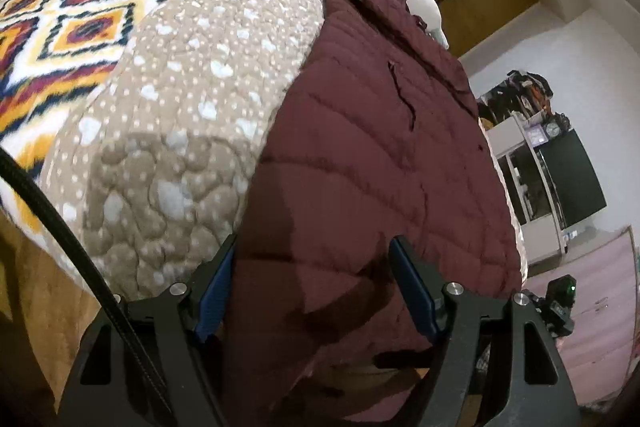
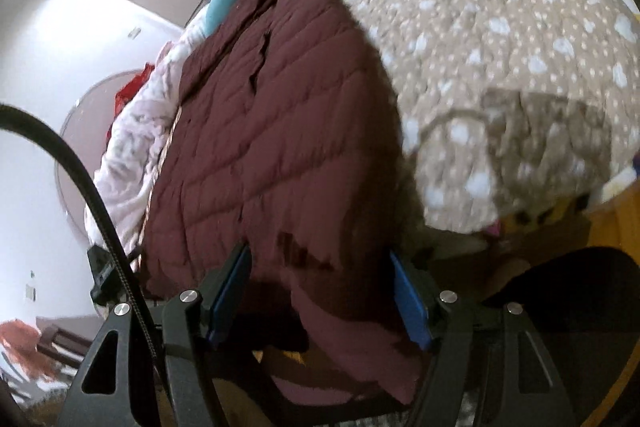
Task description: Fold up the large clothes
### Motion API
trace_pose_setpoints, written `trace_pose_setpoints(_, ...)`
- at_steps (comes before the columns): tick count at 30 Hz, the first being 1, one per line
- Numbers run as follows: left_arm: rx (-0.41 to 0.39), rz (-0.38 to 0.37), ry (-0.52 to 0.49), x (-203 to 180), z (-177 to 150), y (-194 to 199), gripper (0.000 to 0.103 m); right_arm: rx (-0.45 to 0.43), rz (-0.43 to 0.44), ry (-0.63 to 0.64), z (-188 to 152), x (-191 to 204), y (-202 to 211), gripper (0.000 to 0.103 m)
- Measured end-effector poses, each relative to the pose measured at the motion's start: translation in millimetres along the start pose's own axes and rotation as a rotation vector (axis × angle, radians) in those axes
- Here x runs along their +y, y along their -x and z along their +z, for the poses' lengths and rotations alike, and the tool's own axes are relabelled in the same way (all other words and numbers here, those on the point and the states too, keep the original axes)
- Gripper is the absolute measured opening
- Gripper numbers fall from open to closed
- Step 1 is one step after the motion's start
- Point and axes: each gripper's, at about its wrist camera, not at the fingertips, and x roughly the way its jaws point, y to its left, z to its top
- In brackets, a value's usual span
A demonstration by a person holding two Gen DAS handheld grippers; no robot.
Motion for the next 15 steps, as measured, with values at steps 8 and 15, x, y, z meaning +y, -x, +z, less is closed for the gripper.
trace_pose_setpoints(8, 0.006, -0.012, 0.03, 2.8, -19.7, -1.8, 0.073, 0.024, -0.065, 0.068, -15.4, 20.9, -7.9, 0.073)
trace_pose_setpoints(15, -0.018, 0.077, -0.008, -14.7, -27.8, 6.8, 0.043, 0.031, -0.123, 0.139, -24.6, 43.3, -6.7, 0.065)
